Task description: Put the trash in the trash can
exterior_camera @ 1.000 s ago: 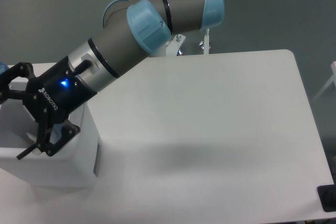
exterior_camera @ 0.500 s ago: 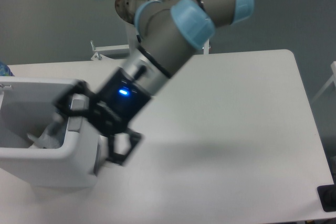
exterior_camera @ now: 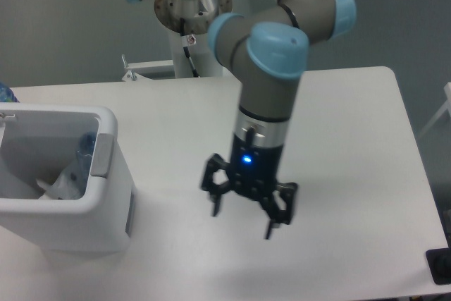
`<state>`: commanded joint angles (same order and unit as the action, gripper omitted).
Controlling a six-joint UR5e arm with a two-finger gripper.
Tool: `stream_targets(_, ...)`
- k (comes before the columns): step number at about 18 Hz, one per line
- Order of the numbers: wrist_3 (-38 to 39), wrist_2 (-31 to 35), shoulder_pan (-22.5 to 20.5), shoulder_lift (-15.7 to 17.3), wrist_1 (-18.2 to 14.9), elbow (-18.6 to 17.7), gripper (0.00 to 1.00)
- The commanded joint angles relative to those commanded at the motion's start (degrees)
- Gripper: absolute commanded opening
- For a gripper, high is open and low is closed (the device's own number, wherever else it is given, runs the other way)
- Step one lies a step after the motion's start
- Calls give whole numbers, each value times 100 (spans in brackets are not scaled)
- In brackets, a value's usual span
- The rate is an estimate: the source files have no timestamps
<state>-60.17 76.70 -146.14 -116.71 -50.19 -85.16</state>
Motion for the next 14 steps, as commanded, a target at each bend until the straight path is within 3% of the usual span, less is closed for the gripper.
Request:
stream_targets(3,-582,800,-239,69,-122,-71,100)
stream_targets(8,-1144,1627,-205,8,-728,130,100)
stream_targets(11,-1400,1690,-107,-54,-1203,359,100)
stream_targets(14,-1401,1690,-99,-54,-1239,386,100)
